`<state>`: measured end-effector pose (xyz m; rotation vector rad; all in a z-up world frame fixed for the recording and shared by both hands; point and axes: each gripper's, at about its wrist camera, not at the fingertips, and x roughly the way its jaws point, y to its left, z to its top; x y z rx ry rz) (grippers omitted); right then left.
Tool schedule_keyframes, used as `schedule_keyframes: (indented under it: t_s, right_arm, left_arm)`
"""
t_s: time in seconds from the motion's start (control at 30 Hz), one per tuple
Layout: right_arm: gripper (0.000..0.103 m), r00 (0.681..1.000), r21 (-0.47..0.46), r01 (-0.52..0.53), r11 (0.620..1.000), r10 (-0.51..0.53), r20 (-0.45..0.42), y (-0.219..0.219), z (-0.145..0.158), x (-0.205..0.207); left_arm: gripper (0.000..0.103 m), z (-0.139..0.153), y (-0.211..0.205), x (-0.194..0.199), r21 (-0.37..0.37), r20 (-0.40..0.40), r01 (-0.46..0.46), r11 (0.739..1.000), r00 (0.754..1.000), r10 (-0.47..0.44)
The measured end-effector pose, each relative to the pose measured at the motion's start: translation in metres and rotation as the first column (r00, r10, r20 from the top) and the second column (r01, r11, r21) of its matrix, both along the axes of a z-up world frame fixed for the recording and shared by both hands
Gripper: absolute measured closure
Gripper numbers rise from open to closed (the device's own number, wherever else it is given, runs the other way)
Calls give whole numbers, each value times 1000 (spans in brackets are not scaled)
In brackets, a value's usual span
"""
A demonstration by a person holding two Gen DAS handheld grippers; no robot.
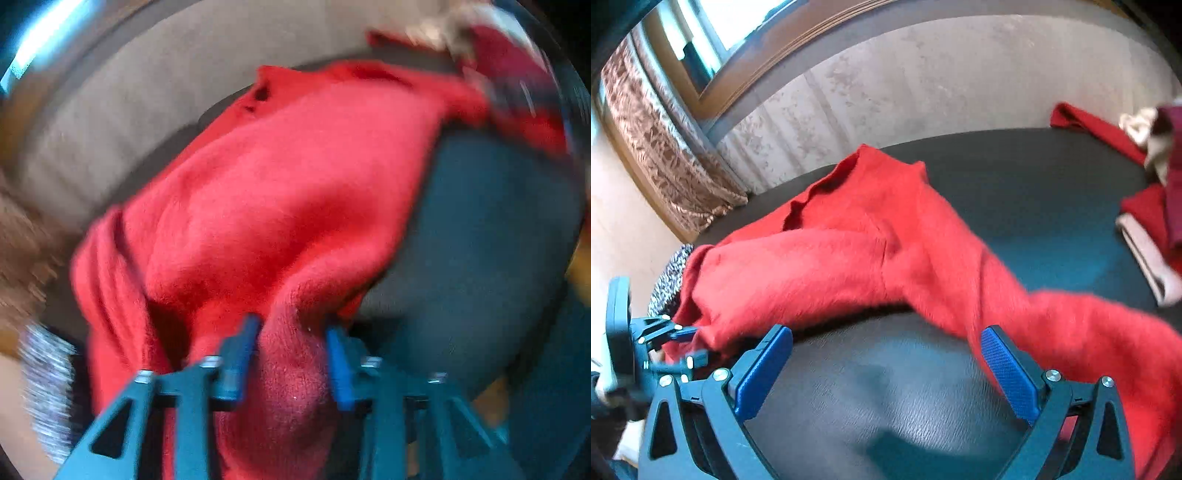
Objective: Fold clothes
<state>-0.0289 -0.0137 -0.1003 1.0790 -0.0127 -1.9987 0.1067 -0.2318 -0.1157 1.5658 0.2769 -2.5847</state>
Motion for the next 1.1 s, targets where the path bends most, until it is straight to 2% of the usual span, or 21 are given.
schedule_keyframes:
  t_s: [0.07, 0.1, 0.13, 0.2, 0.23, 0.3, 0.37, 0.43, 0.47, 0.53, 0.57, 0.6, 0.67, 0.73, 0.83, 0.9, 1.0, 1.1]
  right_arm:
    - [0, 999, -28, 18, 999, -17, 36, 4, -5, 4]
    - [0, 998, -47, 27, 999, -24, 63, 5, -8, 4]
    - [0, 996, -70, 35, 997, -29, 90, 6, -11, 5]
    - [0, 989, -124, 41, 991, -22, 149, 8, -15, 7]
    - [0, 984, -152, 44, 987, -16, 179, 8, -18, 9]
    - [0, 962, -248, 42, 968, 28, 270, 5, -26, 10]
    - [0, 938, -312, 64, 948, 50, 343, 4, -32, 10]
    - [0, 938, -317, 79, 945, 38, 345, 4, -30, 12]
    - [0, 931, -337, 82, 938, 49, 362, 4, -30, 12]
    - [0, 908, -383, 96, 919, 77, 411, 6, -30, 12]
    - [0, 905, -397, 107, 912, 77, 419, 9, -29, 11]
    - [0, 902, -409, 118, 905, 75, 426, 12, -27, 10]
    - [0, 921, -397, 141, 907, 27, 389, 22, -13, 8]
    - [0, 936, -386, 165, 908, -21, 351, 32, 1, 6]
    - [0, 964, -352, 170, 920, -81, 252, 40, 29, 8]
    - [0, 974, -341, 125, 932, -50, 220, 31, 40, 10]
    - [0, 986, -274, -12, 962, 58, 159, -7, 45, 25]
    - [0, 985, -160, -110, 981, 130, 117, -48, 33, 40]
  left_arm:
    - [84, 7, -25, -3, 166, -32, -52, 985, 998, 58]
    - [84, 14, -37, -2, 271, -70, -54, 961, 995, 76]
    - [84, 22, -48, 2, 386, -122, -36, 922, 988, 90]
    - [84, 26, -52, 4, 542, -173, 38, 840, 982, 68]
    - [84, 26, -51, 4, 606, -195, 78, 792, 979, 52]
    - [83, 26, -49, 6, 718, -240, 159, 677, 970, 27]
    - [80, 26, -48, 7, 806, -289, 238, 542, 957, 10]
    - [76, 27, -46, 8, 867, -339, 312, 390, 941, 1]
    - [76, 22, -42, 9, 877, -329, 311, 366, 944, -13]
    - [75, 5, -34, 13, 854, -225, 211, 476, 974, -28]
    - [75, -1, -34, 17, 844, -187, 170, 509, 982, -18]
    - [75, -5, -36, 21, 839, -163, 136, 528, 987, 4]
    - [75, -8, -41, 34, 825, -142, 87, 559, 988, 55]
    - [75, -3, -46, 52, 805, -155, 67, 589, 983, 101]
    - [73, -3, -62, 57, 772, -166, 18, 636, 971, 173]
    - [72, -6, -73, 55, 734, -154, -34, 679, 965, 214]
    - [72, -12, -98, 62, 639, -115, -175, 749, 941, 318]
    - [70, -16, -116, 65, 584, -92, -269, 766, 916, 392]
